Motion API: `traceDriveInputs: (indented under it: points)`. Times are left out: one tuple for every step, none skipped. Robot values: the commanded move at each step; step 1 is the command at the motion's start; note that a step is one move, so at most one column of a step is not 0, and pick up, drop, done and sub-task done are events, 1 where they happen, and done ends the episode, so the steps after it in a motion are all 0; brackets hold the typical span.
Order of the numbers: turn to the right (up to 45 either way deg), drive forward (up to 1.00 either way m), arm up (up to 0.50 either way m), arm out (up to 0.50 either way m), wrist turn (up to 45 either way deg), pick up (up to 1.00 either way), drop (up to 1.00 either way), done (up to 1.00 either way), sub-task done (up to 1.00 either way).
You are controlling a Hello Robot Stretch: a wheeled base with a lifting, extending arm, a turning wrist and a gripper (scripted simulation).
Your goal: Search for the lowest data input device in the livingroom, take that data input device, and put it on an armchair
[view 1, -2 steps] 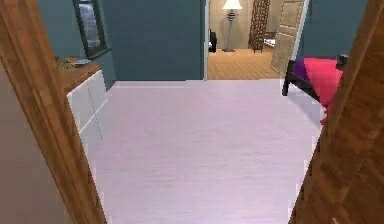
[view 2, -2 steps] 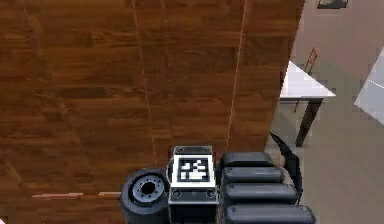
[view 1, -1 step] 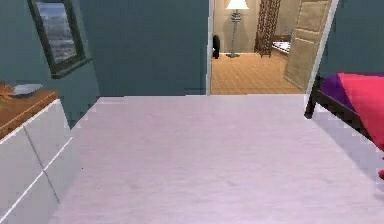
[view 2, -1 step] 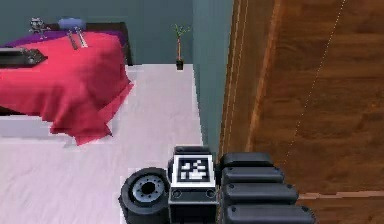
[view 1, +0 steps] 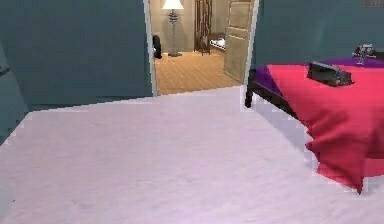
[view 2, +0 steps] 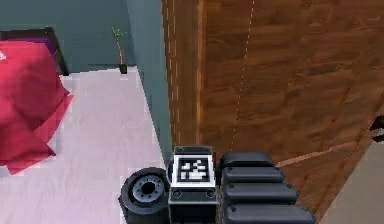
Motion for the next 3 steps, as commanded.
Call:
traceDriveInputs:
  points:
    - [0.0, 1.0, 0.0, 0.0, 0.0, 0.0, 0.0, 0.0, 0.0]
    - [0.0, 1.0, 0.0, 0.0, 0.0, 0.0, 0.0, 0.0, 0.0]
    - [0.0, 1.0, 0.0, 0.0, 0.0, 0.0, 0.0, 0.0, 0.0]
